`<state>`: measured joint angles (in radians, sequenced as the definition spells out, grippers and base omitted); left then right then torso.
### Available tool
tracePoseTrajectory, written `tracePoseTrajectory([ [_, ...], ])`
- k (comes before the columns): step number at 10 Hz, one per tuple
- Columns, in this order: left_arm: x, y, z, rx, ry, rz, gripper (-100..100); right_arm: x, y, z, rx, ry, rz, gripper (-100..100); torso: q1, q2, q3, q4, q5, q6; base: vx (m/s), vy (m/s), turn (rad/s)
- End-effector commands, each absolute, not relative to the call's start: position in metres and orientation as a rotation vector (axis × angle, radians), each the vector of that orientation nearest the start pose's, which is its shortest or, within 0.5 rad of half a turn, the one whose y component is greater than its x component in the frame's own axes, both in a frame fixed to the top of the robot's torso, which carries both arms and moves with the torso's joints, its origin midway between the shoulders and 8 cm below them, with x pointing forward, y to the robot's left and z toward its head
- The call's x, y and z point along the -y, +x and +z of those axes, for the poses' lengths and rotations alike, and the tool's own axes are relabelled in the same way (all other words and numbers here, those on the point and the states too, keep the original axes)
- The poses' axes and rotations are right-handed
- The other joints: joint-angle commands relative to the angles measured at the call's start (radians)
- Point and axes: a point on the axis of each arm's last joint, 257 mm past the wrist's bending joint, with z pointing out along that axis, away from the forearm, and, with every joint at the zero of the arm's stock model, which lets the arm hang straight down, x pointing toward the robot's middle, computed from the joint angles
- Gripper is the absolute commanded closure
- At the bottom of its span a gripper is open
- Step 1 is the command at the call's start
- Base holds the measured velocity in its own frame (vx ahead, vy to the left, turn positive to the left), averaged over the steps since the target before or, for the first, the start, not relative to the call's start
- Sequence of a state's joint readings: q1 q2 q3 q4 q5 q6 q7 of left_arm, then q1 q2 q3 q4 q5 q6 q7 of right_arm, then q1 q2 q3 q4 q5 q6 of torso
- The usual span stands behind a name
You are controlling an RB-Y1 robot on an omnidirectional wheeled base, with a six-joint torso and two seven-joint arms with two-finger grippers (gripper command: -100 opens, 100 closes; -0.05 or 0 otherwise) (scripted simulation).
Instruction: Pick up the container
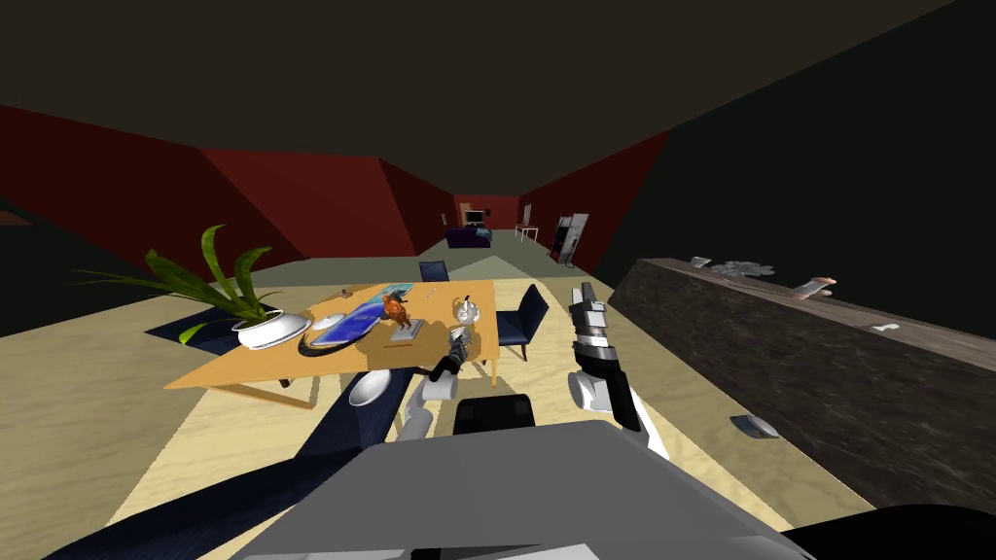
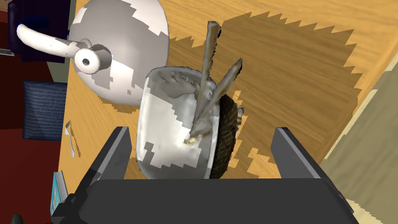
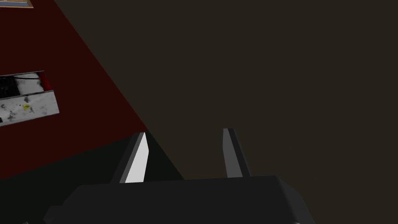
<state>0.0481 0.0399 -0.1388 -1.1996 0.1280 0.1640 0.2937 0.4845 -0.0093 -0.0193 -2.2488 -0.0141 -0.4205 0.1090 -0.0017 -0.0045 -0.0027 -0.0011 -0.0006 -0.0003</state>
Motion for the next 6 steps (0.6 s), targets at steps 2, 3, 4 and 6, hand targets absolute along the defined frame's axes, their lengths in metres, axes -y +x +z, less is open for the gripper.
tracePoseTrajectory([
  [2,-0.176,0.45,-0.472,-1.466,-1.921,-1.123,0,0.289,0.363,0.0,-0.705,0.691,1.175,0,0.001,0.002,0.001,0.0,0.0,0.0,0.015,-0.001,-0.002],
  [3,-0.175,0.448,-0.478,-1.462,-1.922,-1.123,-100,0.289,0.363,0.0,-0.705,0.691,1.175,0,0.001,0.004,0.002,0.001,0.0,0.0,0.048,0.011,-0.021],
  [4,-0.175,0.447,-0.48,-1.46,-1.923,-1.122,-100,0.289,0.363,0.0,-0.705,0.691,1.175,0,0.001,0.002,0.001,0.001,0.0,0.0,0.082,0.009,-0.026],
  [6,-0.175,0.447,-0.482,-1.46,-1.925,-1.121,-100,0.289,0.362,0.0,-0.705,0.691,1.174,0,0.002,-0.001,0.0,0.0,0.0,0.0,0.068,0.012,-0.011],
])
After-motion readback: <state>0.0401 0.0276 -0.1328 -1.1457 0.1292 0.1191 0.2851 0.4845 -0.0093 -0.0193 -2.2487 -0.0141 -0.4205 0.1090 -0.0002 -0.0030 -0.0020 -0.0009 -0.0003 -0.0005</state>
